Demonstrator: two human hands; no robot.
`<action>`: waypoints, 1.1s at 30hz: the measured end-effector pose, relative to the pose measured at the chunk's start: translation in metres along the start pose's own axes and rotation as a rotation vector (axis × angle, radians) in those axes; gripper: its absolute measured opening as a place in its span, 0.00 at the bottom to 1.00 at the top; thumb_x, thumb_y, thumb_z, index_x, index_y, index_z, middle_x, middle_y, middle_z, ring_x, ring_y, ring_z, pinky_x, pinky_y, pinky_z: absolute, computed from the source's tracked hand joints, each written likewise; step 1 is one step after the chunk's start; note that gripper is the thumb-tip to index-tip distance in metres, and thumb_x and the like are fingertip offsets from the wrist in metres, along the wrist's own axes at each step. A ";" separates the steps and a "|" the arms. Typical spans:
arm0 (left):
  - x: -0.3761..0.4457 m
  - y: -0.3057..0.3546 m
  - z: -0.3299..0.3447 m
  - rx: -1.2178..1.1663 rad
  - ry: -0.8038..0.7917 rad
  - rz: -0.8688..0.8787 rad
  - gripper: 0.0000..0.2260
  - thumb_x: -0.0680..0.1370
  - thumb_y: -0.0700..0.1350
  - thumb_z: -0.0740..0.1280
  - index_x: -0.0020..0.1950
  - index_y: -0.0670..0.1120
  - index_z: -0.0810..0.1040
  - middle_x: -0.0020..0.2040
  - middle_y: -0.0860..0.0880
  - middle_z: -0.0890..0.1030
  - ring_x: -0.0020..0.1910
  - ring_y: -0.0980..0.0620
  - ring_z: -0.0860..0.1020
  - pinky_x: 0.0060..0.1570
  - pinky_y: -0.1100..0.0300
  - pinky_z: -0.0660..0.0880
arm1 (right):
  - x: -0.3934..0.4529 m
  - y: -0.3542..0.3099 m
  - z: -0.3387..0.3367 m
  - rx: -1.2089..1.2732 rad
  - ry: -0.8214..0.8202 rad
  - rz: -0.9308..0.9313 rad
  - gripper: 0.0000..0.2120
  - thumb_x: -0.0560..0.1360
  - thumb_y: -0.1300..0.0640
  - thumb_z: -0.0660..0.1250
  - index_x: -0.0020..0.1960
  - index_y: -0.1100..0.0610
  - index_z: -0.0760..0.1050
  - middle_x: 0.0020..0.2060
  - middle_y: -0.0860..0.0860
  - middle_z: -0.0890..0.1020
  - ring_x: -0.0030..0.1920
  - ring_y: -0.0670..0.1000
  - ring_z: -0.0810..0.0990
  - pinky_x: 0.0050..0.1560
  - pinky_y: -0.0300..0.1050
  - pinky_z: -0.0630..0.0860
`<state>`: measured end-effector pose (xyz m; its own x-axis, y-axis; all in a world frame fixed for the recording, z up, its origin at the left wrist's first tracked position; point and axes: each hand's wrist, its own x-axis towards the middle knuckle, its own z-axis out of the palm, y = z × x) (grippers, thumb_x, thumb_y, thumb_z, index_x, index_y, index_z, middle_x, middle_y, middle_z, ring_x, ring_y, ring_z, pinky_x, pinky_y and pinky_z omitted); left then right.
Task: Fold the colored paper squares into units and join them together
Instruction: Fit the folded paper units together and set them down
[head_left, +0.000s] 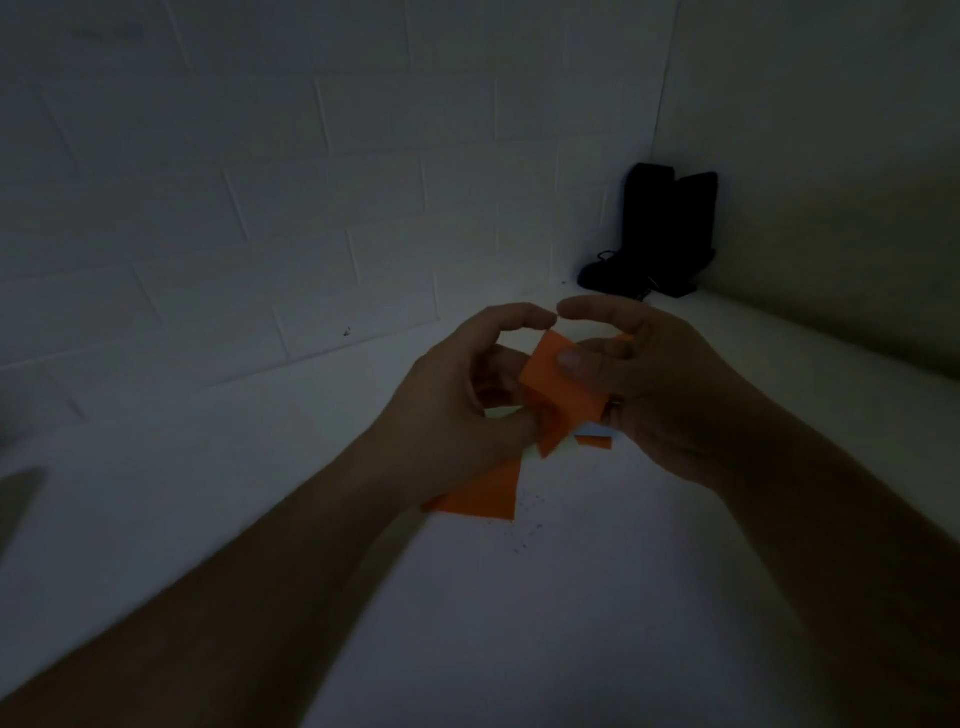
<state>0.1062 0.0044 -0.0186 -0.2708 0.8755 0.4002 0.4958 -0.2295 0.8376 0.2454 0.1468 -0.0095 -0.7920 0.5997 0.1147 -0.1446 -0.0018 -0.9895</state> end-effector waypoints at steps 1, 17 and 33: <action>0.000 -0.001 0.000 -0.005 0.006 -0.014 0.31 0.73 0.28 0.72 0.67 0.57 0.73 0.48 0.46 0.86 0.50 0.50 0.85 0.54 0.60 0.80 | 0.000 -0.001 0.000 0.014 0.010 -0.002 0.18 0.75 0.64 0.70 0.61 0.49 0.77 0.43 0.52 0.87 0.47 0.54 0.87 0.48 0.54 0.84; 0.013 -0.011 -0.008 -0.512 0.277 -0.389 0.27 0.78 0.37 0.73 0.71 0.57 0.68 0.51 0.39 0.86 0.47 0.38 0.85 0.52 0.44 0.83 | 0.001 0.002 0.004 -0.098 0.071 -0.076 0.25 0.74 0.70 0.69 0.64 0.46 0.75 0.46 0.55 0.81 0.47 0.58 0.84 0.49 0.57 0.84; 0.010 -0.008 -0.036 -0.225 0.012 -0.289 0.42 0.73 0.35 0.76 0.79 0.60 0.61 0.51 0.37 0.85 0.52 0.37 0.85 0.53 0.42 0.83 | -0.002 0.009 0.001 -0.934 -0.241 -0.370 0.29 0.73 0.64 0.74 0.51 0.27 0.75 0.47 0.29 0.81 0.52 0.37 0.81 0.55 0.40 0.79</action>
<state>0.0692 -0.0003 -0.0080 -0.3833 0.9132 0.1381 0.2038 -0.0622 0.9770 0.2453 0.1446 -0.0182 -0.9042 0.2602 0.3387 0.0336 0.8339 -0.5509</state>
